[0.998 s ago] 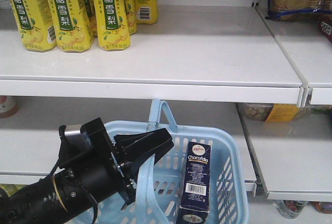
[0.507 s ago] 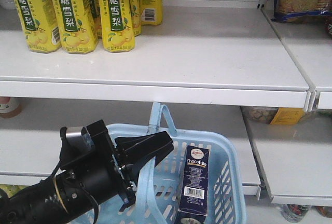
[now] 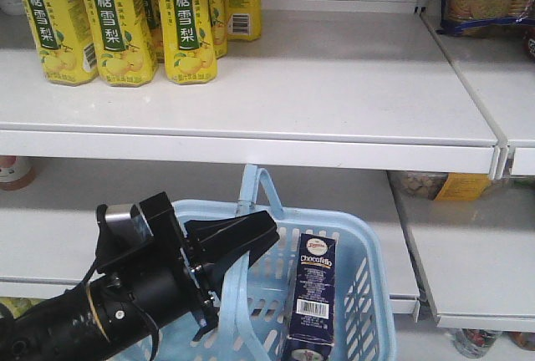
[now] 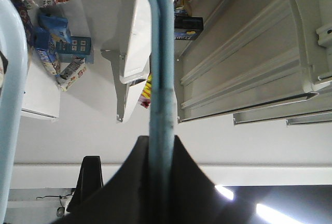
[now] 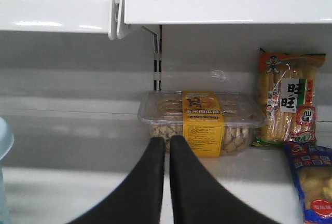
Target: Left arm holds basket, right arm returns cookies
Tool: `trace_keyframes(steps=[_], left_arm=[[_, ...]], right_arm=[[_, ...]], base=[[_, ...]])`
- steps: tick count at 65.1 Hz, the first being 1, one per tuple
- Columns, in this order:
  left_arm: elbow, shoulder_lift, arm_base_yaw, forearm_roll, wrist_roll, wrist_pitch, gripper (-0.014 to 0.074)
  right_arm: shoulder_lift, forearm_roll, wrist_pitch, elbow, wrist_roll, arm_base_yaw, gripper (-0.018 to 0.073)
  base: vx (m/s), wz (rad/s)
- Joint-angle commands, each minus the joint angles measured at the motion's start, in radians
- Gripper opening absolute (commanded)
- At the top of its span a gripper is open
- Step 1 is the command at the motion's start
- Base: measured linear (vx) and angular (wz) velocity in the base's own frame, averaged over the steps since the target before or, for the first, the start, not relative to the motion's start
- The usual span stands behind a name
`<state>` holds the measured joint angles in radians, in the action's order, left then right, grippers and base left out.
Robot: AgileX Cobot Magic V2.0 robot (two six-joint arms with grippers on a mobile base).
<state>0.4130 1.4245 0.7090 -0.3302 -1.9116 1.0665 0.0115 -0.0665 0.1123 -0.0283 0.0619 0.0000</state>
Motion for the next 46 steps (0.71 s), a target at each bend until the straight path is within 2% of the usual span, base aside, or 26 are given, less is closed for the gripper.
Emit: trace_keyframes(steps=[1, 46], left_arm=[[0.03, -0.034, -0.003, 0.061, 0.007, 0.305, -0.0003], [0.03, -0.034, -0.003, 0.061, 0.007, 0.305, -0.0003]], right_arm=[[0.011, -0.007, -0.068, -0.018, -0.004, 0.0, -0.0006], [0.011, -0.007, -0.068, -0.018, -0.004, 0.0, -0.0006]], base=[[0.0, 0.0], [0.0, 0.0]])
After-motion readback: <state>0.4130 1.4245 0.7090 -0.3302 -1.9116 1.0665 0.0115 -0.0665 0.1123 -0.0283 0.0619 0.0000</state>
